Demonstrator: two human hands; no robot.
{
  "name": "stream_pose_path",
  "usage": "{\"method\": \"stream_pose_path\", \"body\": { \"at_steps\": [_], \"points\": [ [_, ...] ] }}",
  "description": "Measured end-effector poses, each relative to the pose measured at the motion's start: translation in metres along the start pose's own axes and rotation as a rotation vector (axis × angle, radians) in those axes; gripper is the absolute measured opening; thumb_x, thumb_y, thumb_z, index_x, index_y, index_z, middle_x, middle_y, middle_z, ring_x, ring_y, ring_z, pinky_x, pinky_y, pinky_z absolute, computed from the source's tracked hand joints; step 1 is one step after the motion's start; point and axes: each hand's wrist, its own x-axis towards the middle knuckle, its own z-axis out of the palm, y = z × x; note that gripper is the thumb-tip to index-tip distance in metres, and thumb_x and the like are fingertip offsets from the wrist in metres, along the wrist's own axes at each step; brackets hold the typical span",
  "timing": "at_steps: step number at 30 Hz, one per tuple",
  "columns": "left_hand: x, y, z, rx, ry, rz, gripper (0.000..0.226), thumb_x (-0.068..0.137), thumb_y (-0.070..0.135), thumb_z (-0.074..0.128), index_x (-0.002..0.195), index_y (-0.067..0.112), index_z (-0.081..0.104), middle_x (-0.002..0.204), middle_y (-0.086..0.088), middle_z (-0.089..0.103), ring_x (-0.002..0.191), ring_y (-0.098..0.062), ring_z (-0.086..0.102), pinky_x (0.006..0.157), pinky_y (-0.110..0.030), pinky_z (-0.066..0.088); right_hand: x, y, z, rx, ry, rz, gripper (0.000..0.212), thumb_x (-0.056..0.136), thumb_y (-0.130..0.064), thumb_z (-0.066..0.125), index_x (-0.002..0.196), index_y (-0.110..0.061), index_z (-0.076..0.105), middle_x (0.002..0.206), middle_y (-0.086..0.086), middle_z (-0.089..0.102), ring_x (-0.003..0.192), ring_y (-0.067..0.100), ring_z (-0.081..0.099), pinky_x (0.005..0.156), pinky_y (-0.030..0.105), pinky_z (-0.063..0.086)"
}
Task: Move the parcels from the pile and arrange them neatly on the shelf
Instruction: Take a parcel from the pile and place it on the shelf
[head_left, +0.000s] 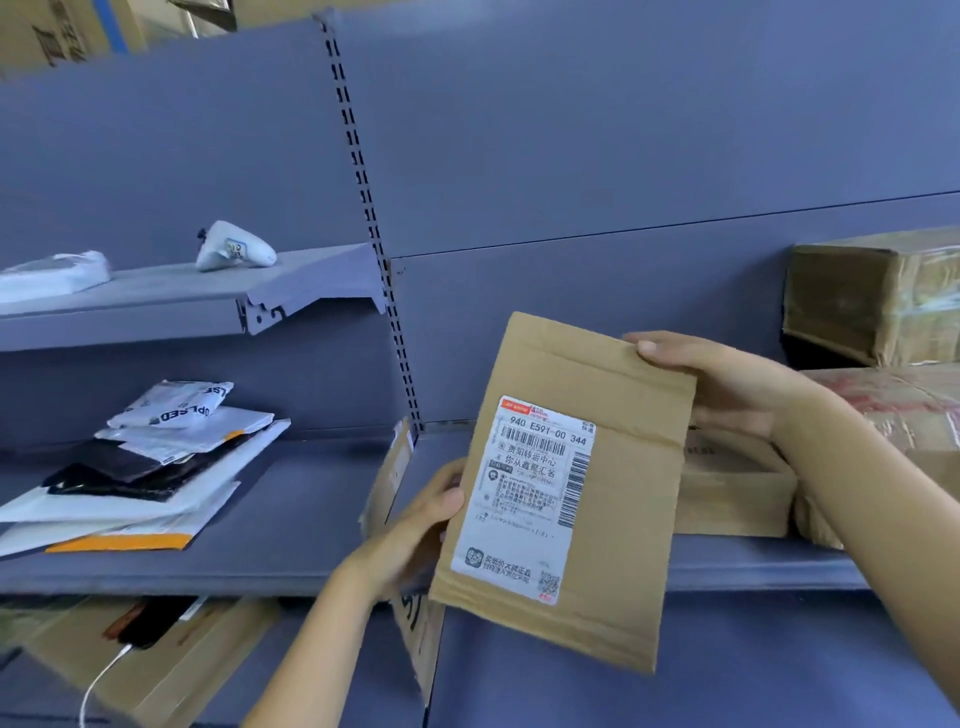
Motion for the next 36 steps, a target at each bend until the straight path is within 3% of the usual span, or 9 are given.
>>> {"method": "stream_pose_path", "body": {
  "at_steps": [3, 5, 8, 15, 17, 21, 24, 29, 36],
  "points": [
    [-0.008, -0.011, -0.004, -0.012, 0.103, 0.113, 0.114, 0.033, 0.080, 0.076, 0.128, 0.026, 0.047, 0.116, 0.006, 0.069, 0.105, -0.008, 0.066, 0.075, -0.020, 0.054, -0.006, 0.003, 0.030, 0.191, 0.246, -0.067, 0.126, 0.032, -0.065, 0.088, 0.138, -0.013, 0.044, 0.099, -0.004, 0.053, 0.085, 0.017, 0.051, 0.073, 0.030, 0.049],
    [-0.012, -0.016, -0.003, -0.065, 0.151, 0.171, 0.108, 0.036, 0.081, 0.075, 0.126, 0.027, 0.049, 0.113, 0.009, 0.071, 0.108, -0.010, 0.065, 0.077, -0.021, 0.053, -0.013, 0.018, 0.055, 0.186, 0.273, -0.122, 0.123, 0.039, -0.068, 0.085, 0.146, -0.034, 0.033, 0.118, -0.013, 0.058, 0.100, 0.007, 0.058, 0.085, 0.037, 0.047],
    [-0.014, -0.030, -0.003, -0.159, 0.144, 0.174, 0.117, 0.032, 0.079, 0.076, 0.128, 0.018, 0.049, 0.110, 0.003, 0.072, 0.102, -0.012, 0.068, 0.072, -0.022, 0.055, -0.038, 0.060, 0.107, 0.233, 0.177, -0.078, 0.119, 0.049, -0.064, 0.084, 0.148, -0.037, 0.023, 0.143, -0.010, 0.050, 0.128, 0.013, 0.051, 0.101, 0.039, 0.046],
    [-0.020, -0.060, 0.017, -0.068, 0.004, 0.054, 0.109, 0.047, 0.083, 0.069, 0.137, 0.027, 0.043, 0.133, -0.002, 0.060, 0.125, -0.024, 0.054, 0.105, -0.055, 0.041, -0.102, 0.097, 0.132, 0.307, 0.358, -0.050, 0.103, 0.057, -0.059, 0.082, 0.143, -0.029, 0.034, 0.139, -0.002, 0.055, 0.126, 0.019, 0.055, 0.101, 0.040, 0.048],
    [-0.018, -0.061, 0.028, -0.059, -0.026, 0.033, 0.106, 0.049, 0.082, 0.067, 0.137, 0.027, 0.044, 0.131, -0.001, 0.061, 0.124, -0.022, 0.055, 0.104, -0.053, 0.042, -0.114, 0.097, 0.127, 0.304, 0.404, -0.059, 0.091, 0.063, -0.052, 0.080, 0.140, -0.029, 0.039, 0.136, -0.001, 0.058, 0.124, 0.021, 0.056, 0.101, 0.043, 0.046],
    [-0.009, -0.056, 0.057, -0.152, -0.048, -0.004, 0.056, 0.091, 0.056, 0.040, 0.130, 0.018, 0.053, 0.114, 0.005, 0.071, 0.112, -0.015, 0.063, 0.093, -0.036, 0.048, -0.144, 0.099, 0.121, 0.335, 0.548, -0.059, 0.074, 0.068, -0.043, 0.069, 0.136, -0.025, 0.045, 0.131, 0.003, 0.062, 0.120, 0.024, 0.059, 0.101, 0.046, 0.046],
    [0.014, -0.066, 0.078, -0.144, 0.072, -0.040, 0.045, 0.102, 0.038, 0.029, 0.126, 0.012, 0.057, 0.132, -0.014, 0.059, 0.130, -0.033, 0.046, 0.110, -0.049, 0.031, -0.178, 0.105, 0.113, 0.348, 0.670, -0.056, 0.073, 0.066, -0.043, 0.070, 0.133, -0.025, 0.047, 0.129, 0.006, 0.063, 0.117, 0.027, 0.061, 0.100, 0.047, 0.048],
    [0.033, -0.072, 0.148, 0.025, 0.050, 0.016, 0.026, 0.101, 0.017, 0.039, 0.095, 0.020, 0.064, 0.101, -0.002, 0.069, 0.088, -0.017, 0.064, 0.088, -0.033, 0.046, -0.258, 0.112, 0.091, 0.345, 0.847, -0.046, 0.073, 0.066, -0.043, 0.070, 0.133, -0.025, 0.047, 0.129, 0.005, 0.063, 0.116, 0.026, 0.062, 0.095, 0.043, 0.052],
    [0.034, -0.072, 0.302, 0.187, -0.188, 0.189, 0.029, 0.096, 0.003, 0.044, 0.082, 0.015, 0.066, 0.077, 0.001, 0.068, 0.073, -0.015, 0.061, 0.077, -0.035, 0.049, -0.396, 0.113, 0.064, 0.302, 1.138, -0.027, 0.072, 0.064, -0.044, 0.071, 0.131, -0.023, 0.050, 0.126, 0.005, 0.065, 0.113, 0.024, 0.063, 0.095, 0.042, 0.049]
  ]
}}
